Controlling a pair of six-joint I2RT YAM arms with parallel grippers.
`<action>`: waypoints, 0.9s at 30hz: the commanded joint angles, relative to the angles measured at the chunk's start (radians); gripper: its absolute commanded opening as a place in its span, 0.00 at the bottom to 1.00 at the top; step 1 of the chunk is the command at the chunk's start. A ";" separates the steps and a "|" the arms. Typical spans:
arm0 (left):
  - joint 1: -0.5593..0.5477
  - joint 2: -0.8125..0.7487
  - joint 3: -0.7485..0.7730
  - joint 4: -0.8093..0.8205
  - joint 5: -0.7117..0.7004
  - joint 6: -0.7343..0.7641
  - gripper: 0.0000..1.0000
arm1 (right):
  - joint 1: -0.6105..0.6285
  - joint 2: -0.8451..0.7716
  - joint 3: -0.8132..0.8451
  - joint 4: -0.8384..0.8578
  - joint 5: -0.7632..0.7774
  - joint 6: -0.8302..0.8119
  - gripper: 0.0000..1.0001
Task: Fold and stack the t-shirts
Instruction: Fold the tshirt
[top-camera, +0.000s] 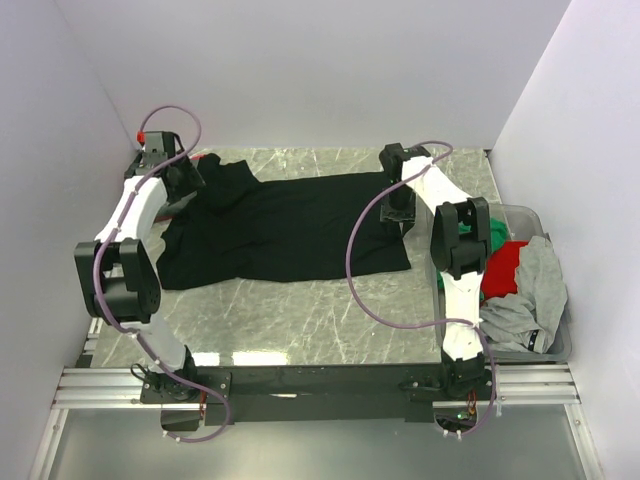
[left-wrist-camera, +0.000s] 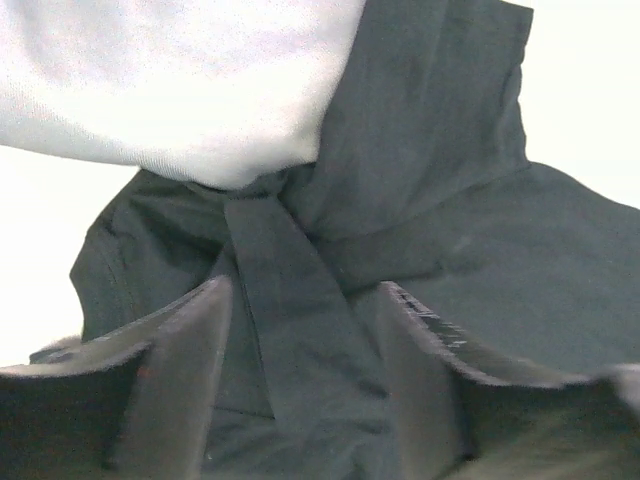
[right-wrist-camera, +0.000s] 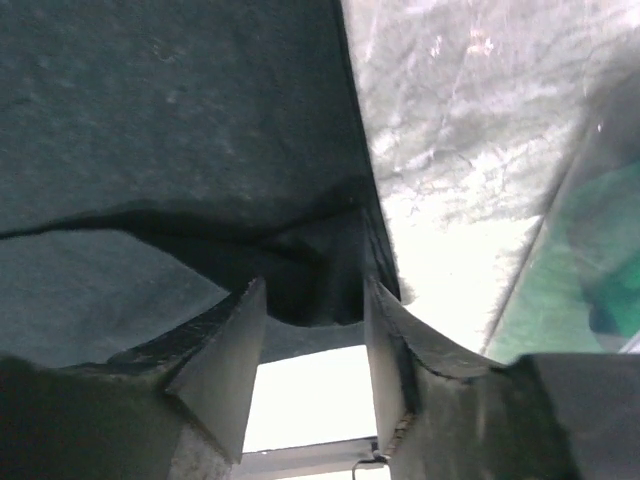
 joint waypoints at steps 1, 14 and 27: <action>-0.004 -0.111 0.027 -0.010 0.017 -0.055 0.69 | -0.010 -0.105 0.019 0.048 -0.037 0.006 0.54; 0.108 -0.560 -0.546 -0.150 0.004 -0.260 0.79 | -0.001 -0.337 -0.378 0.188 -0.111 -0.014 0.57; 0.211 -0.589 -0.772 -0.105 0.066 -0.350 0.77 | 0.005 -0.351 -0.503 0.237 -0.089 -0.001 0.65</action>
